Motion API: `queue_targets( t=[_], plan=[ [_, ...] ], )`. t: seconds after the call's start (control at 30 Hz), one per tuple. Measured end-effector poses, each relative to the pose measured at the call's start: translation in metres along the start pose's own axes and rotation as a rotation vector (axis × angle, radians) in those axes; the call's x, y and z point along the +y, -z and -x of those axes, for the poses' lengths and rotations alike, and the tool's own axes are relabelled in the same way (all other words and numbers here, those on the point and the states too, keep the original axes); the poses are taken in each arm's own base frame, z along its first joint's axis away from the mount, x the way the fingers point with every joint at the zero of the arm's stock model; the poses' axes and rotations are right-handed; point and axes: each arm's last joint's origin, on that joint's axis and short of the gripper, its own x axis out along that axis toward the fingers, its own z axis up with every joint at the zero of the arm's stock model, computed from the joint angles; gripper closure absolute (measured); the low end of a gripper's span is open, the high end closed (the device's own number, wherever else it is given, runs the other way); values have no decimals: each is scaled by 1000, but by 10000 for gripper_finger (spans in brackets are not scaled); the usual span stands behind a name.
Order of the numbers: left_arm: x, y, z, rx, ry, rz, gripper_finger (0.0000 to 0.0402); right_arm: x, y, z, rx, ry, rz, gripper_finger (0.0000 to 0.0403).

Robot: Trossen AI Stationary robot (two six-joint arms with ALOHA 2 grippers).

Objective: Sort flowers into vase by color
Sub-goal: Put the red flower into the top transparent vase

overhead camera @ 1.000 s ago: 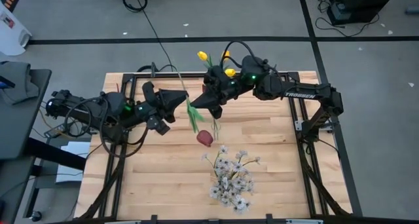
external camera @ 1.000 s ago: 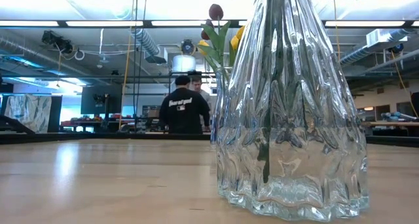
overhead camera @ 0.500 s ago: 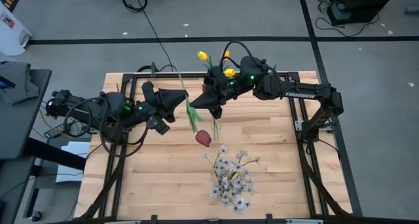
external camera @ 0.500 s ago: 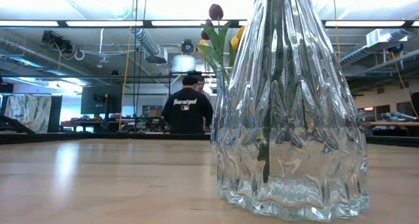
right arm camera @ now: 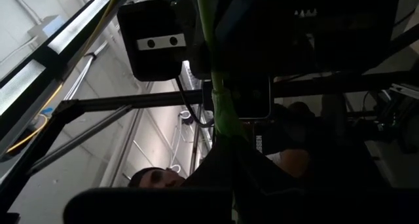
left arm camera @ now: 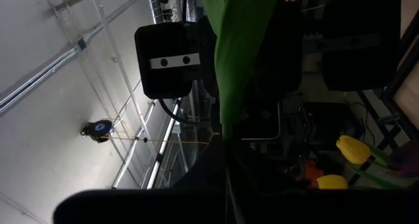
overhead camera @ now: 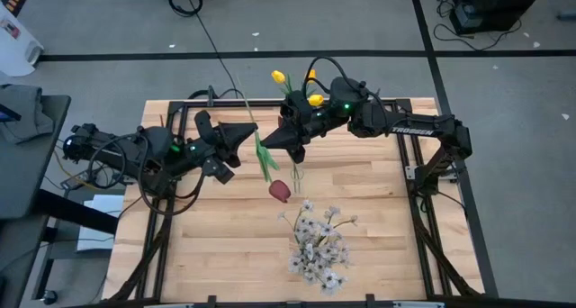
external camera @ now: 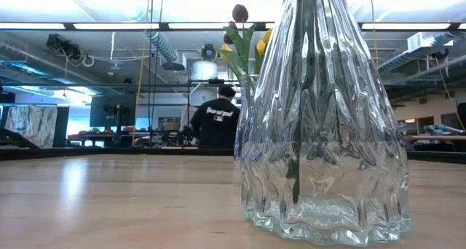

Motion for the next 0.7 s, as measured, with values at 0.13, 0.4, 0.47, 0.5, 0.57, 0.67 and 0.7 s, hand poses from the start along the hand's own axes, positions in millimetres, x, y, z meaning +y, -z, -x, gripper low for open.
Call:
queue_targets(
  t=[0.13, 0.4, 0.47, 0.5, 0.57, 0.67, 0.7],
  plan=[
    [0, 0, 0, 2, 0, 23, 390, 0, 0, 0, -5, -2, 1, 398],
    [0, 1, 0, 16, -1, 54, 392, 2, 0, 0, -17, -25, -3, 380],
    [0, 1, 0, 35, 1, 54, 392, 2, 0, 0, -19, -25, -8, 365],
    [0, 1, 0, 43, 2, 55, 393, 3, -1, 1, -23, -26, -8, 357],
    [0, 2, 0, 62, 3, 67, 393, 3, -4, 2, -31, -28, 3, 339],
    [0, 3, 0, 88, 1, 111, 393, 5, -8, 6, -44, -34, 29, 309],
    [1, 3, 0, 94, -4, 124, 393, 6, -10, 7, -48, -37, 36, 299]
  ],
)
